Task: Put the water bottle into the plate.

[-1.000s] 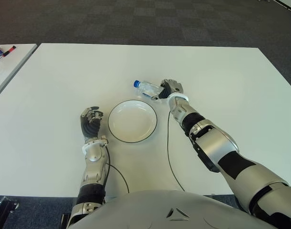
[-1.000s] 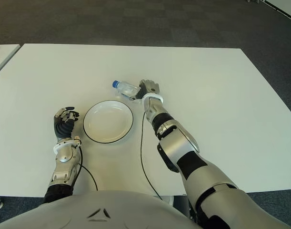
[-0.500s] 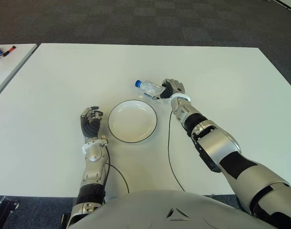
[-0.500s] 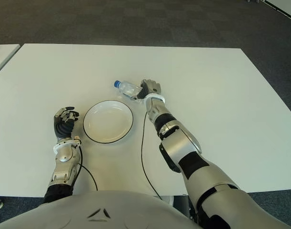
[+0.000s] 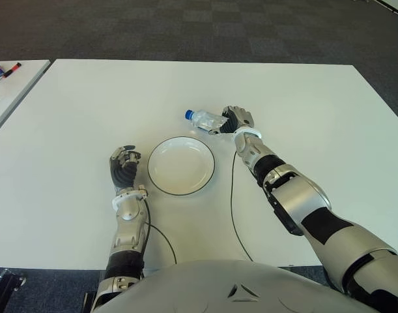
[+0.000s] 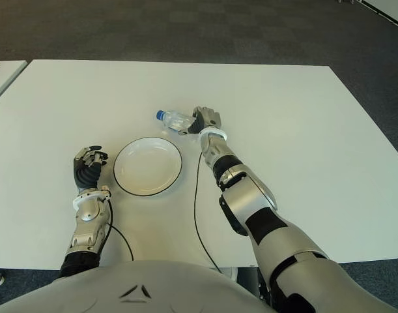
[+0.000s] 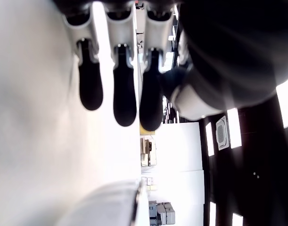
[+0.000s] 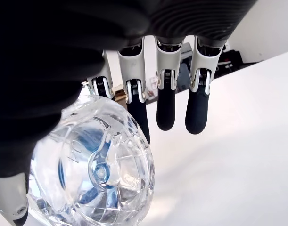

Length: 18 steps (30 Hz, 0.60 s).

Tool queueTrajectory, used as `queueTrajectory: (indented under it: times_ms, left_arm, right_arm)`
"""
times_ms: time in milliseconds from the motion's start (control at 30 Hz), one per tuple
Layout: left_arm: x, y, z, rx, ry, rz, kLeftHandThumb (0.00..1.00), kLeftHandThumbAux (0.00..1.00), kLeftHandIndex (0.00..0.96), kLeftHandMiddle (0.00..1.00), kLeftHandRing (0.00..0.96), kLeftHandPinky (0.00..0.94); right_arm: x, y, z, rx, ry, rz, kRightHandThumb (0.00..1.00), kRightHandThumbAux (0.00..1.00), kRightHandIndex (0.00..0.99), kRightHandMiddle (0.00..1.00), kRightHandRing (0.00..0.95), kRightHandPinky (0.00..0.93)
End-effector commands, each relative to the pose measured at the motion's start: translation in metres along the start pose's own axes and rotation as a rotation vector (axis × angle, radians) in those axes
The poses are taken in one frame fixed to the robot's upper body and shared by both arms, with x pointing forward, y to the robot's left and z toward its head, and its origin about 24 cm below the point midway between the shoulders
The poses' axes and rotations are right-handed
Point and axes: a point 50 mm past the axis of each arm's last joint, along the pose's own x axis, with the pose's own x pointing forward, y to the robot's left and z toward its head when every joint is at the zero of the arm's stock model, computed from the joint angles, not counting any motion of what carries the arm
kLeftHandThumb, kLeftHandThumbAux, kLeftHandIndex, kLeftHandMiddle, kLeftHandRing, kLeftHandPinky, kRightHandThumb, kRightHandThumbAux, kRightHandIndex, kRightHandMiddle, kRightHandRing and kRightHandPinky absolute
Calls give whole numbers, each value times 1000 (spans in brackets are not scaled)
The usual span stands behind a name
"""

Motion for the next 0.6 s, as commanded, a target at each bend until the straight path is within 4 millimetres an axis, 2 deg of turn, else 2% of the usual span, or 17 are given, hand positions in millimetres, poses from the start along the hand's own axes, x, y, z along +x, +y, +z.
queueTrajectory:
  times_ms: [33,600]
  left_arm:
    - [-9,-4,-12,-2,79,2,694,722,427,554,531,494]
    - [-9,-3,-13,-1,84,5,693,723,426,559,531,490]
  right_arm:
    - [-1,0,-4,25,11,-11,367,649,401,438,444,464]
    - [-1,-2,-4,37,-14,-34,343,633,370,418,421,422]
